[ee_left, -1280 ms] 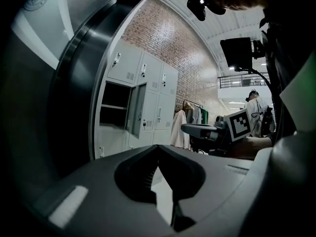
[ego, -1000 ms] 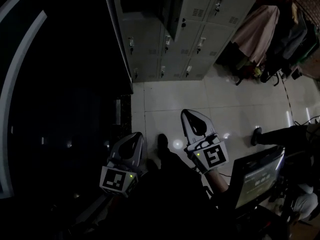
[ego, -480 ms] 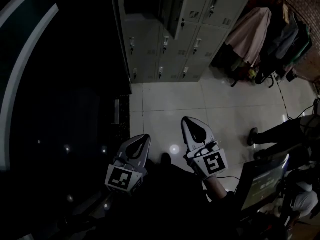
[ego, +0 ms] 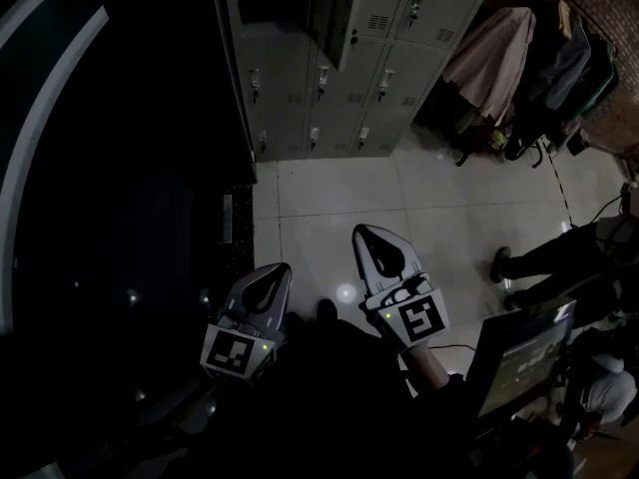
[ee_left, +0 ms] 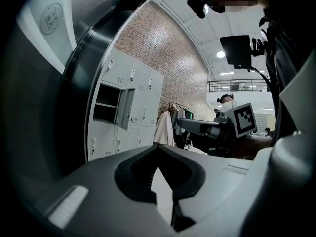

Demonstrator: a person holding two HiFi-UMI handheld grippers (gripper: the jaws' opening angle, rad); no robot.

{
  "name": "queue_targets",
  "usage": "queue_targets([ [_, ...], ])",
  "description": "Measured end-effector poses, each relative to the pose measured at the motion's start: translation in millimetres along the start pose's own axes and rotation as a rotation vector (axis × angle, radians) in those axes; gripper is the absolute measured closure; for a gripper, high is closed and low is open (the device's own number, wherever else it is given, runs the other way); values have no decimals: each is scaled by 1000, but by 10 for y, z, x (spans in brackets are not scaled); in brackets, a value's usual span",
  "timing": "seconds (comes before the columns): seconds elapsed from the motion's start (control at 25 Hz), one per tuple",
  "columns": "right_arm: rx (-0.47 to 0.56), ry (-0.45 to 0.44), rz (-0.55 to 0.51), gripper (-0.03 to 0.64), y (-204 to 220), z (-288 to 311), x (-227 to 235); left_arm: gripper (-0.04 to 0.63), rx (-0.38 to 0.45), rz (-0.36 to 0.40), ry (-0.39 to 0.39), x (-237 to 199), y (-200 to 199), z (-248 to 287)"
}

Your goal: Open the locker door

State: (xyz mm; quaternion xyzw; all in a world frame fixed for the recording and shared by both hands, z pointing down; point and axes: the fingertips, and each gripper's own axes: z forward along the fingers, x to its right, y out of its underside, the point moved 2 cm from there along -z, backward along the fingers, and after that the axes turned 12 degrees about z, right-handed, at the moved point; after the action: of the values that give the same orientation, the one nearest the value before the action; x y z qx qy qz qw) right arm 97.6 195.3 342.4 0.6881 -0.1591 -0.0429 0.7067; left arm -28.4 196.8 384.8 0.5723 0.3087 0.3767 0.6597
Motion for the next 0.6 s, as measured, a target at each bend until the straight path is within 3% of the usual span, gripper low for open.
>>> queue_targets([
  [0.6, 27, 4, 16, 617, -101, -61, 122, 580, -3, 29, 17, 83, -87, 130],
])
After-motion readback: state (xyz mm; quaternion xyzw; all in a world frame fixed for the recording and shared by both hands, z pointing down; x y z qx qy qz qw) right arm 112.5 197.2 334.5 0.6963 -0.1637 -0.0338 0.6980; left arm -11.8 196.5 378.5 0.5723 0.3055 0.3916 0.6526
